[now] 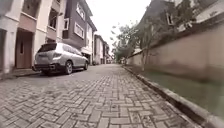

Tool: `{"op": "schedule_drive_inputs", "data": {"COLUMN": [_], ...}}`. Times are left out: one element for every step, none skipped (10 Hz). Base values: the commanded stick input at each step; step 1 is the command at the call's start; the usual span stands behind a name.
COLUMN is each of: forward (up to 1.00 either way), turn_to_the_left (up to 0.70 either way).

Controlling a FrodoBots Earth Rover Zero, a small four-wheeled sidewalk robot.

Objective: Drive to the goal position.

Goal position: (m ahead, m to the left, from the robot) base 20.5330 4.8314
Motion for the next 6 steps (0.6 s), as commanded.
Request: {"op": "schedule_drive_inputs", "data": {"forward": [0.70,0.70,0.70,0.70,0.70,0.70], "turn_to_the_left": [0.00,0.00,0.00,0.00,0.00,0.00]}}
